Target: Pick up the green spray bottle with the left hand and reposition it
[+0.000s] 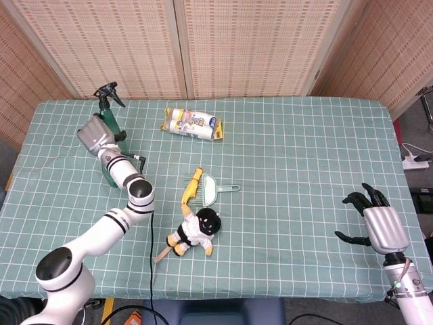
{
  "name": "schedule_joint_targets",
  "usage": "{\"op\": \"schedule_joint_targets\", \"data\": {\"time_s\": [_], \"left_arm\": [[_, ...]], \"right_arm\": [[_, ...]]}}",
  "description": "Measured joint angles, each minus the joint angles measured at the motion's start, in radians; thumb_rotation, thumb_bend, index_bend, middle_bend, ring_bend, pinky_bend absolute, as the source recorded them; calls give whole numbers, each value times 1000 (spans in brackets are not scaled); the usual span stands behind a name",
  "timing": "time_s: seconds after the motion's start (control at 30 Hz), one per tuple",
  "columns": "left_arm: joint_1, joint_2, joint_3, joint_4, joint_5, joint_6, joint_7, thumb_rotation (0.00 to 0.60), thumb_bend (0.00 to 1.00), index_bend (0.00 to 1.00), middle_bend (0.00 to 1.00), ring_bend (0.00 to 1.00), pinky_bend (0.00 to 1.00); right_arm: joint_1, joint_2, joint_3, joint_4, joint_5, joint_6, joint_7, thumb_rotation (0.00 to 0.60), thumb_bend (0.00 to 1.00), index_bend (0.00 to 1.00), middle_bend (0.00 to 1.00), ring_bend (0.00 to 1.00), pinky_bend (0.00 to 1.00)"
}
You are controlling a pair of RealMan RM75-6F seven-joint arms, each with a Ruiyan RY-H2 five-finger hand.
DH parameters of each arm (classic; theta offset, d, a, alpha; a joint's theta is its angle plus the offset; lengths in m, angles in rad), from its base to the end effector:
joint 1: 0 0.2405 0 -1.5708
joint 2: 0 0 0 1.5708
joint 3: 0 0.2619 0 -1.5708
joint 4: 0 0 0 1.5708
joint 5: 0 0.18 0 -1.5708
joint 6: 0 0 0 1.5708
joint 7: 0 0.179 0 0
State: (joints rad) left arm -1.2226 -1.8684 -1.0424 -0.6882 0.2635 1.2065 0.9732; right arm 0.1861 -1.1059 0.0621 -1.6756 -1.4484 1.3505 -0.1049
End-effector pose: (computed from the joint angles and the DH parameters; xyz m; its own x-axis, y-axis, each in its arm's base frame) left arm -0.1375 0.5193 0.0999 0.1931 -0.0780 0.9781 0.7854 0.6097 -0.1064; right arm -0.2861 -0.2438 0.1704 0.4437 -0.0870 0.8920 -0.8959 -0.0686 0.4389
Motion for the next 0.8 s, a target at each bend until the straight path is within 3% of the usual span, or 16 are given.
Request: {"op": "schedule_joint_targets", "data": {"time_s": [0.23,0.33,0.57,0.8], "left_arm": [[144,146,-12,-381,-21,-2,-86,600,394,307,687,461,236],[205,207,-14,-475,-31,-25,-150,600,390,307,688,460,231],[262,237,10,-510,34,-140,-367,600,385,317,689,460,228],[278,211,107,-358,335,-240,-743,600,375,330,684,455,221]], "right_arm": [[-4,-17,4,8,-4,18,-19,600,0,335,261,68,150],[-5,-19,5,9,-4,20,-22,600,0,335,261,72,150],[-8,-29,9,12,1,28,-39,600,0,356,281,95,165],[-9,-38,16,-3,25,31,-102,600,0,366,296,107,172]]}}
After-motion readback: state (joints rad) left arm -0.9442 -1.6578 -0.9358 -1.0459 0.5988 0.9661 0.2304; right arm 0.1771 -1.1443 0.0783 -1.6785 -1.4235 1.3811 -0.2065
